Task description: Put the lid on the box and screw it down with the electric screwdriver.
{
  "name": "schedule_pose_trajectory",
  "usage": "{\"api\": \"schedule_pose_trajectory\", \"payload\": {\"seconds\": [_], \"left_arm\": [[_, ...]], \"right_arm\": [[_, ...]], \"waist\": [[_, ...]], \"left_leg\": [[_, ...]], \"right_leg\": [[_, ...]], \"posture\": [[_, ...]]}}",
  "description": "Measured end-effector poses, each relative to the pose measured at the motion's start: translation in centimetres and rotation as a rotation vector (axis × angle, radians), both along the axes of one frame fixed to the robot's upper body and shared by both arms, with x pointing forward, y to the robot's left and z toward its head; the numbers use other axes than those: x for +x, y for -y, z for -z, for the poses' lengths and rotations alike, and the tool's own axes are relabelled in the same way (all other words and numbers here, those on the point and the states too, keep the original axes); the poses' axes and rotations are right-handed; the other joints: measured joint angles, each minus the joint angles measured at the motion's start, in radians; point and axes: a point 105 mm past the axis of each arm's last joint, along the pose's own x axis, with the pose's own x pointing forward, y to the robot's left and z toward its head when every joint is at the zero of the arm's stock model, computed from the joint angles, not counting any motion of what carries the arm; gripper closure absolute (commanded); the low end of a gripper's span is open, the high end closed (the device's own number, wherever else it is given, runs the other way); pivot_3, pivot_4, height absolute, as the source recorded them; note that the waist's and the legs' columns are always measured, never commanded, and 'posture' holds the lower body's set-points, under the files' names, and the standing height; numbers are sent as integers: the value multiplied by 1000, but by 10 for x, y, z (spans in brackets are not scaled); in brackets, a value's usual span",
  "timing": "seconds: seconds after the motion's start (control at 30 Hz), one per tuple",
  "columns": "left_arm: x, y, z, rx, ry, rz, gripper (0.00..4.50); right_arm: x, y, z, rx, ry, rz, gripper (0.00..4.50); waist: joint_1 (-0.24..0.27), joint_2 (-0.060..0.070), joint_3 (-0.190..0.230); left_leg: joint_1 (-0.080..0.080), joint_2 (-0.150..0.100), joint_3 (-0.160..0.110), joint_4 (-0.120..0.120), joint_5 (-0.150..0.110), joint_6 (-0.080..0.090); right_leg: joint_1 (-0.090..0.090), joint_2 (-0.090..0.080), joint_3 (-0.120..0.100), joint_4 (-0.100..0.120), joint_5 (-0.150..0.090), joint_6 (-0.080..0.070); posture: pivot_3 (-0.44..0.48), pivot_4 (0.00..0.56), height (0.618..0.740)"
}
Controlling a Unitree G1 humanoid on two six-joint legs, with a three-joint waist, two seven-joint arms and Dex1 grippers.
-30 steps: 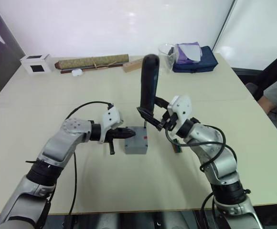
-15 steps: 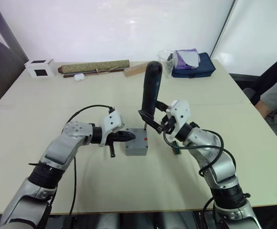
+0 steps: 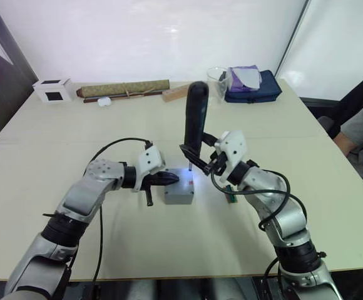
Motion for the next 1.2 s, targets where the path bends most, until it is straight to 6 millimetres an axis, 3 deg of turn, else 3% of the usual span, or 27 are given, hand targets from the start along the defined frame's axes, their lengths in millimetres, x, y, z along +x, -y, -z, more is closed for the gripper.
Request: {"api": "schedule_pose_trajectory", "payload": {"seconds": [0.63, 0.8, 0.97, 1.1, 1.17, 1.2], "left_arm": [[-1, -1, 2, -4, 22, 8, 4500], [-1, 0, -1, -6, 35, 21, 4500], [-1, 0, -2, -5, 35, 32, 4500], [0, 2, -4, -27, 28, 32, 4500], [2, 4, -6, -78, -21, 23, 4500], [2, 2, -7, -85, -29, 16, 4500]], "right_arm": [[-1, -2, -10, -55, 25, -35, 2343], [3, -3, -34, 4, -37, -65, 2343], [1, 3, -89, 190, -30, -96, 2343], [1, 32, -148, 278, -5, -86, 2343], [18, 82, -175, 218, -99, 85, 2343], [25, 118, -179, 205, -186, 217, 2343]], "waist": [[0, 0, 0], [1, 1, 2], [1, 2, 3], [3, 6, 6], [10, 6, 9], [16, 4, 9]], "left_leg": [[-1, 0, 0, -2, 0, 0], [-10, 0, -1, -2, 0, 0], [-17, 0, -1, -1, 0, 0], [-18, 0, -1, 0, 0, 0], [-19, -1, -2, 0, 0, 0], [-19, -2, -2, -1, 0, 0]], "right_leg": [[-1, -1, 0, -4, -1, -1], [-9, -1, -1, -3, -1, -1], [-16, -1, -1, -1, 2, 2], [-16, -3, -2, -1, 0, -1], [-16, -6, -3, -2, 0, -2], [-15, -5, -4, -7, 0, -2]], "posture": [[0, 150, 740], [0, 150, 740], [0, 150, 740], [0, 150, 740], [0, 150, 740], [0, 150, 740]]}}
